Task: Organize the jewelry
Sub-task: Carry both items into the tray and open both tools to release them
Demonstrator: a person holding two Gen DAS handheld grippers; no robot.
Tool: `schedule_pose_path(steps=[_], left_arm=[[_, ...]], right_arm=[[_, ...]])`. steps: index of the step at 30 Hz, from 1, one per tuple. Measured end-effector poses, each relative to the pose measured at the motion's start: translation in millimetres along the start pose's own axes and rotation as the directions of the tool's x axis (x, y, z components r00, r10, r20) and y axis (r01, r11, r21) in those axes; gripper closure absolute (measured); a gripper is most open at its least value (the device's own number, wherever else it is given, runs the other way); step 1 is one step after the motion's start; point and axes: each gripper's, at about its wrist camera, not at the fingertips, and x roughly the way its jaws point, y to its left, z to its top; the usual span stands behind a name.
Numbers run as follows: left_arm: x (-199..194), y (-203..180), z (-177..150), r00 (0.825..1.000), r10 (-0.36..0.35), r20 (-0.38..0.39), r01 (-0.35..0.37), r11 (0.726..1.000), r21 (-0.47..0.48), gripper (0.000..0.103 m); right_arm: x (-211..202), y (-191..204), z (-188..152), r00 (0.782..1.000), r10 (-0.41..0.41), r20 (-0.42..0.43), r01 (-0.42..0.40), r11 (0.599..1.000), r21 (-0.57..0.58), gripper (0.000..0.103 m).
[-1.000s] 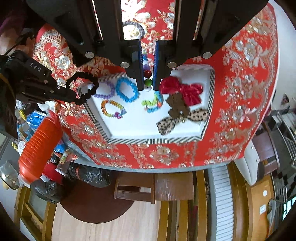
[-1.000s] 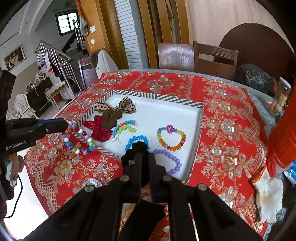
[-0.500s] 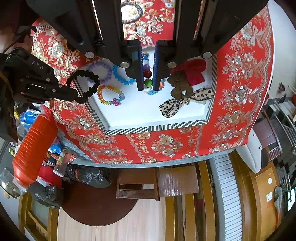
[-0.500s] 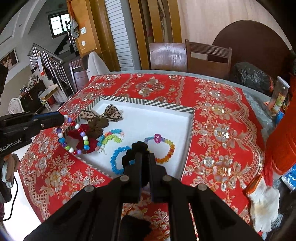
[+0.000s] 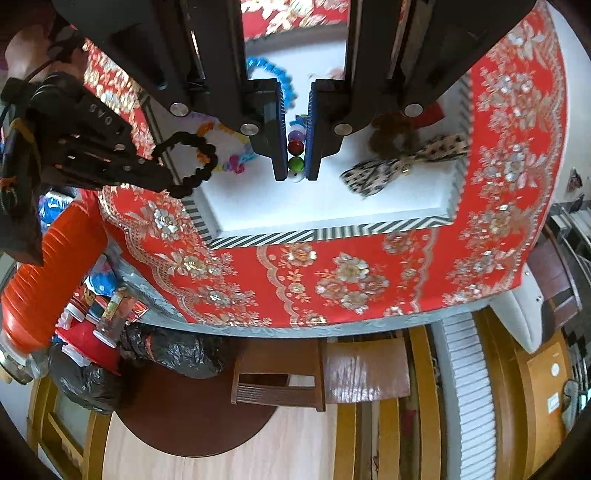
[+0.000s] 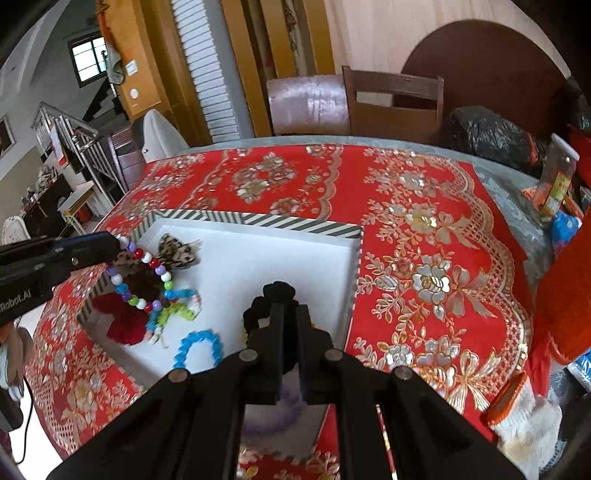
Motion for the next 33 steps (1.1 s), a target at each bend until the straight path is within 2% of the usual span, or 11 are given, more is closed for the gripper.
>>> schedule_pose_path(steps=[5, 12, 22, 23, 25, 26, 27, 29, 33], left_arm=[[31, -1, 10, 0.999, -0.029, -0.015, 0.028, 0.999, -0.036, 0.093], [74, 30, 0, 0.995, 0.037, -0.089, -0.047, 0.992, -0.118, 0.093], [78, 41, -11, 0.992, 0.097, -0.083, -0.106, 0.988, -0.114, 0.092], [77, 40, -12, 0.992, 0.100, -0.078, -0.108, 0.988, -0.109, 0.091], [76, 39, -11, 0.993, 0.097, -0.073, -0.104, 0.989, -0.108, 0.082], [75, 39, -10, 0.993, 0.094, -0.070, -0.101, 0.989, -0.109, 0.072], [73, 38, -10, 0.993, 0.096, -0.064, -0.103, 0.989, -0.107, 0.069], [68, 35, -10, 0.993, 0.108, -0.051, -0.112, 0.989, -0.096, 0.069], [55, 29, -14, 0.993, 0.115, -0.028, -0.117, 0.989, -0.086, 0.069]], right_arm=[[26, -10, 16, 1.000, 0.002, -0.030, -0.001, 0.999, 0.038, 0.097], [69, -18, 31, 0.996, -0.042, -0.074, 0.046, 0.998, 0.043, 0.097], [102, -25, 34, 0.989, -0.109, -0.098, 0.115, 0.991, 0.061, 0.096], [101, -25, 34, 0.989, -0.115, -0.094, 0.121, 0.991, 0.059, 0.092], [99, -23, 34, 0.990, -0.112, -0.090, 0.117, 0.992, 0.054, 0.085], [98, -22, 34, 0.991, -0.104, -0.088, 0.108, 0.993, 0.052, 0.079], [96, -20, 34, 0.992, -0.099, -0.084, 0.103, 0.993, 0.051, 0.077], [89, -16, 31, 0.993, -0.092, -0.068, 0.096, 0.994, 0.050, 0.066], [68, -8, 25, 0.996, -0.072, -0.047, 0.074, 0.996, 0.045, 0.062]])
